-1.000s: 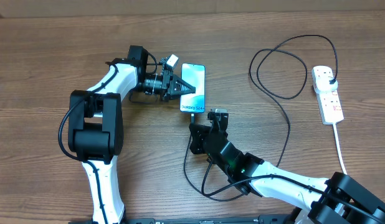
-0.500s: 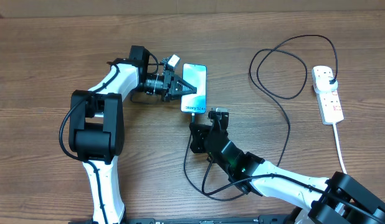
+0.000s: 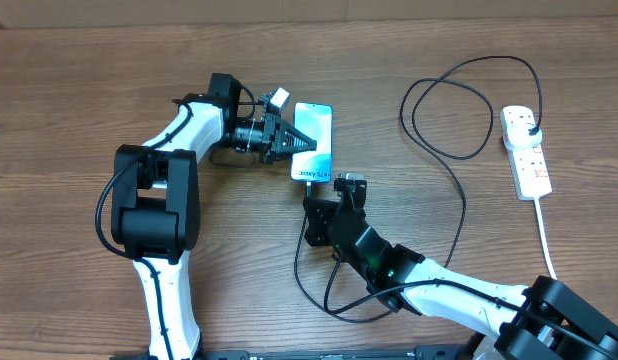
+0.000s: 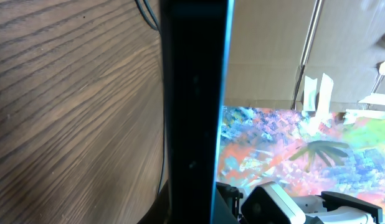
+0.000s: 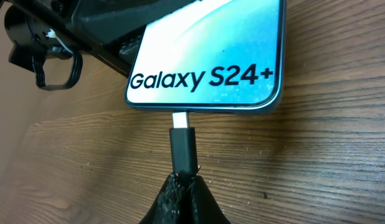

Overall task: Plug charger to phone and switch on socket
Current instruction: 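Push the plug upward into the phone's charging port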

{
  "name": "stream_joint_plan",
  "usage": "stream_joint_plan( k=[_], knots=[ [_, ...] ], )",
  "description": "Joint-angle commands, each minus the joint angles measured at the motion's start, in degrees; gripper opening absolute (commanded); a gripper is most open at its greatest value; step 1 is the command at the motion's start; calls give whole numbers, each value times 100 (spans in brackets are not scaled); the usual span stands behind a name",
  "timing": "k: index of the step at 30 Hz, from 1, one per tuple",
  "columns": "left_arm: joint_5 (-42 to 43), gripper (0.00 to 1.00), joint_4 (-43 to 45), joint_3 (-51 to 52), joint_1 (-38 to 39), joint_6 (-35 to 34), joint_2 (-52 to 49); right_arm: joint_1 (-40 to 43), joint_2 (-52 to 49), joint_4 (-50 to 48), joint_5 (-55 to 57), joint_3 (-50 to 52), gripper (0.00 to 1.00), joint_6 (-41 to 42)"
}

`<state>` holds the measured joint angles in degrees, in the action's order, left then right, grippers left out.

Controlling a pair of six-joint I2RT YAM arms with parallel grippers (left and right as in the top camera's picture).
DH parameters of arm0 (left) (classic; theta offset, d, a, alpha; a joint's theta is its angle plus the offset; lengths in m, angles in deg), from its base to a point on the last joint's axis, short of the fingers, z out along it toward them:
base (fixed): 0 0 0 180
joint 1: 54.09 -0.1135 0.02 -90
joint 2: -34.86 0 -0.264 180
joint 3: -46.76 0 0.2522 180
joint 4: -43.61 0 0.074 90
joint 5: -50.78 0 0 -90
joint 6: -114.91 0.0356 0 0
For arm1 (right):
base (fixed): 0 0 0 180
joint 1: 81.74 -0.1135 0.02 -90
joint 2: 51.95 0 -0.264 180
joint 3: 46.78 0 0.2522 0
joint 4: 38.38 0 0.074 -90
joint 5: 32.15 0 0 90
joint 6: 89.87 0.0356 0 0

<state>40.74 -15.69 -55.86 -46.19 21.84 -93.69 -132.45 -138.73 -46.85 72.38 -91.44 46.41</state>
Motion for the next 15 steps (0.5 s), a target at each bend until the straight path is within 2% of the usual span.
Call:
stream_joint_plan(
  k=[1, 15],
  knots=[
    [326, 6, -4, -17, 48, -13, 42, 35, -13, -17, 240, -24, 4, -2],
    [321, 5, -2, -17, 48, -11, 42, 35, -11, 22, 389, -24, 4, 68]
  ],
)
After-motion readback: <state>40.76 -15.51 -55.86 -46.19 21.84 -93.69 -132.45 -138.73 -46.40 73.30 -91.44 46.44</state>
